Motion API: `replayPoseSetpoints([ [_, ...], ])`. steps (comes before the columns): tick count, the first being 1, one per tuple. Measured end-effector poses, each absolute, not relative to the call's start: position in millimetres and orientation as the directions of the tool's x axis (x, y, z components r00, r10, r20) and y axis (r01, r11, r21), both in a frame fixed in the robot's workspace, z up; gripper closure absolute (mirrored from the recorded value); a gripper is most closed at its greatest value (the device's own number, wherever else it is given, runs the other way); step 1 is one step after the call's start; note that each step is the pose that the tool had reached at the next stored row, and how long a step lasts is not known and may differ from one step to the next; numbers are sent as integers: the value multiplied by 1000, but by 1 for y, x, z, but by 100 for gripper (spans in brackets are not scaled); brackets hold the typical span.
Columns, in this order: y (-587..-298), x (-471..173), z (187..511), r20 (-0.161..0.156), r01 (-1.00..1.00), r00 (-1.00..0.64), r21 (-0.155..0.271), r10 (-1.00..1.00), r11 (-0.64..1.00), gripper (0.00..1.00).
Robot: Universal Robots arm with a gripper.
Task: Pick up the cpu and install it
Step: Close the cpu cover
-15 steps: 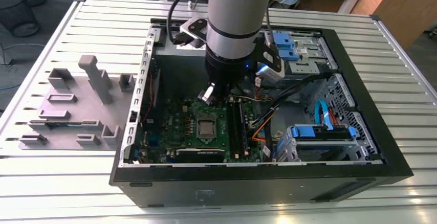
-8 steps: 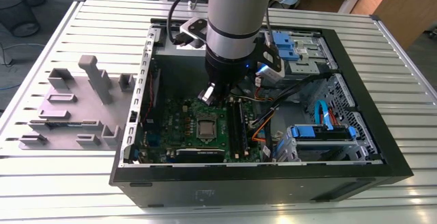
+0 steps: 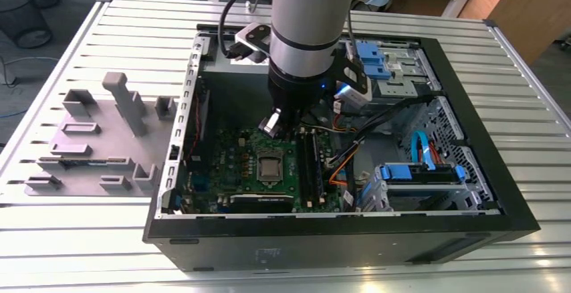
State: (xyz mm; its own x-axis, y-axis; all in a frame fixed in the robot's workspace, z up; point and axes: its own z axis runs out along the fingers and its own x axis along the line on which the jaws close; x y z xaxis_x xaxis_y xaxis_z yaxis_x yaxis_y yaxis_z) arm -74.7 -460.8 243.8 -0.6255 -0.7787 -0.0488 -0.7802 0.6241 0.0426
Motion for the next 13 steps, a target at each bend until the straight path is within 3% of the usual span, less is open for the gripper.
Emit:
replayPoseSetpoints([
  [13,-467,-75,244,-51,-780,-626,45,-778,624,89],
])
